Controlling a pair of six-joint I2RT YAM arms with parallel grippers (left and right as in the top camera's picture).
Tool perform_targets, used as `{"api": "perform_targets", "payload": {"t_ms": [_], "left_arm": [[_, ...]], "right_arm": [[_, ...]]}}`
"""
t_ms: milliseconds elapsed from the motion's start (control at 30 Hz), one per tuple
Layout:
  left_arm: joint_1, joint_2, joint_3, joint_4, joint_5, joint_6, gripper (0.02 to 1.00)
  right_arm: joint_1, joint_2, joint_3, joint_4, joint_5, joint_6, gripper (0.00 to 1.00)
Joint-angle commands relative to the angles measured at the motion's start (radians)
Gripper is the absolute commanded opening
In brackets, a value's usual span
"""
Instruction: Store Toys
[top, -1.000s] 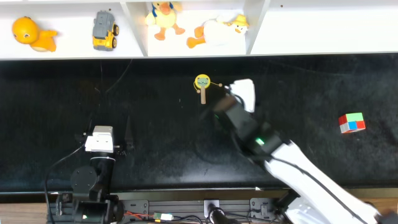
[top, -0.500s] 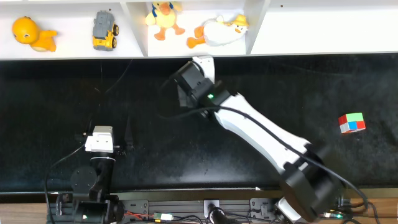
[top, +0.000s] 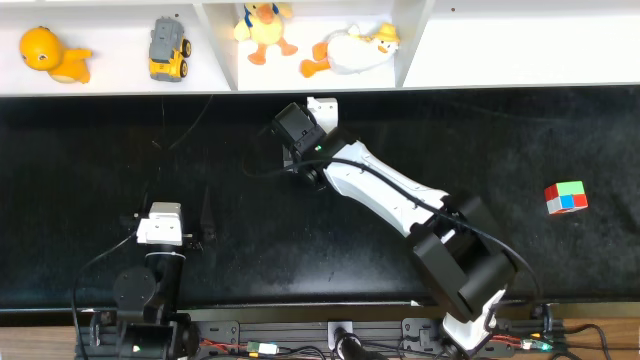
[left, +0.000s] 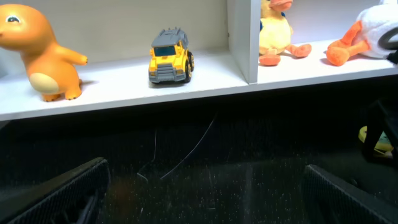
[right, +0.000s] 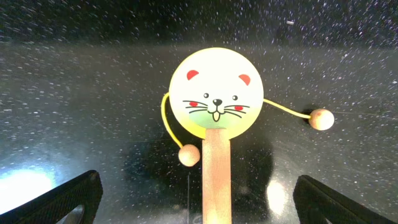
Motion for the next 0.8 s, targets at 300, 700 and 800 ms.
{"api": "perform_targets", "payload": {"t_ms": [300, 700, 800], "left_arm": [[0.000, -0.010, -0.001, -0.003, -0.008, -0.004, 0.998], [0.000, -0.010, -0.001, -0.003, -0.008, -0.004, 0.998], [0.000, -0.010, -0.001, -0.003, -0.008, -0.004, 0.998]], "right_arm": [[-0.034, 0.031, 0.027, 0.042, 0.004, 0.015, 0.638], [-0.055, 0.034, 0.027, 0.042, -0.029, 0.014, 0.652], [-0.053, 0.041, 0.027, 0.043, -0.042, 0.015, 0.663]]}}
